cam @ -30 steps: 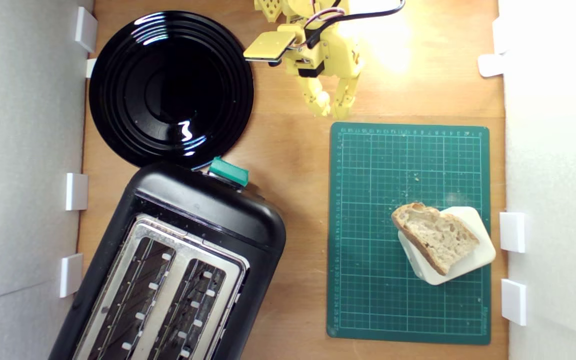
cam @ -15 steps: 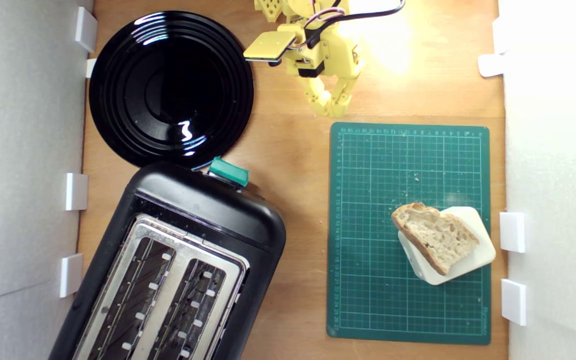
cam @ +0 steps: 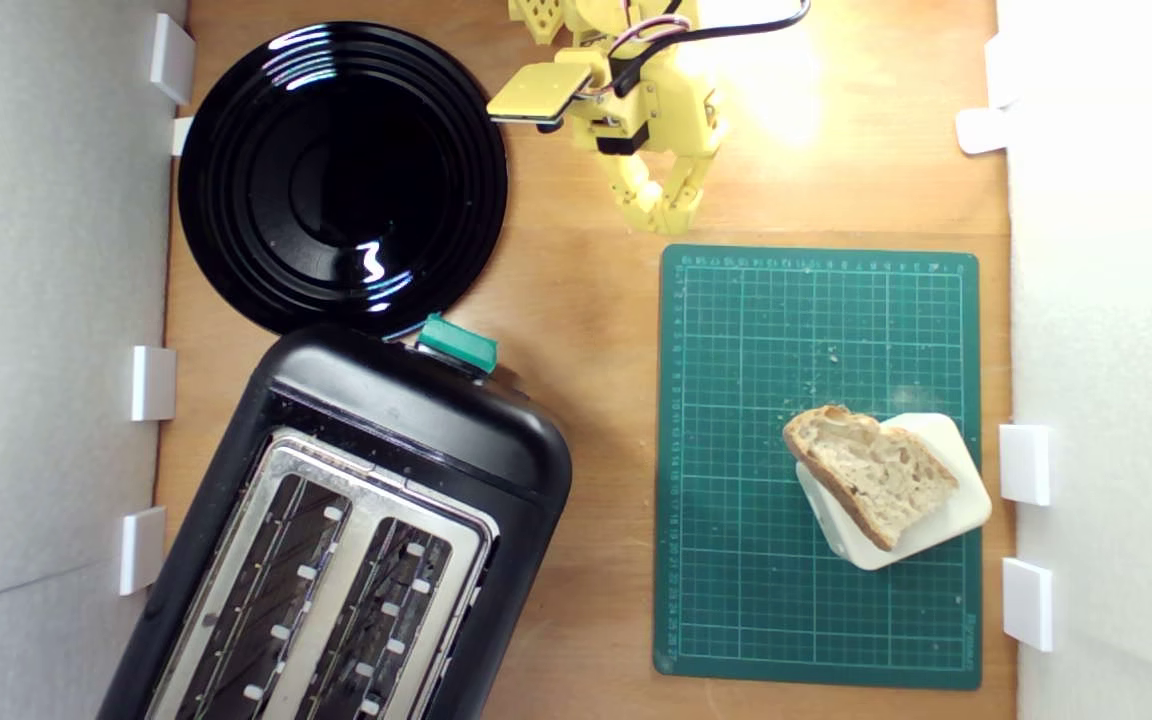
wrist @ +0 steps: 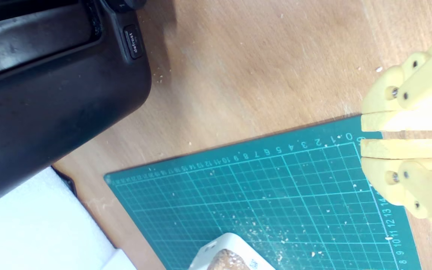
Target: Pick bread and place in toaster
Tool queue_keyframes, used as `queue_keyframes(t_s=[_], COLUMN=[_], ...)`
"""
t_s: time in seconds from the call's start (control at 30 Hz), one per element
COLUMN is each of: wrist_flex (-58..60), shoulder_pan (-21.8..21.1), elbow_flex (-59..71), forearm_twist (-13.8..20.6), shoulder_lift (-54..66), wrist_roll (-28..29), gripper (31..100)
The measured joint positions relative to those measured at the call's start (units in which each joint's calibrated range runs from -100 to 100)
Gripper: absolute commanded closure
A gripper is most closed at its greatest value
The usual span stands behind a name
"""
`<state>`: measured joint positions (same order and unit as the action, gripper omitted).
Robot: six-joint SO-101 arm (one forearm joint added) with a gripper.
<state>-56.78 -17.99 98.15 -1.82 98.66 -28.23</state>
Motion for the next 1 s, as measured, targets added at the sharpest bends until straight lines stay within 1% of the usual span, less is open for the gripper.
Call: queue_keyframes(t_s=[0.17,0.27,0.57,0.83,1.0], wrist_flex=[2.2,6.53,21.36,33.9,38.14], shoulder_pan=[0.0,0.73,1.83,1.83,1.83], elbow_flex=[0.0,0.0,-0.09,-0.83,-0.65], forearm_twist=[0.0,-0.53,-5.06,-11.11,-12.79], shoulder_lift=[-0.84,-4.03,-14.95,-23.86,-29.06], wrist_roll=[0.0,0.0,0.0,0.0,0.0], gripper=[81.0,81.0,80.5,80.5,80.6])
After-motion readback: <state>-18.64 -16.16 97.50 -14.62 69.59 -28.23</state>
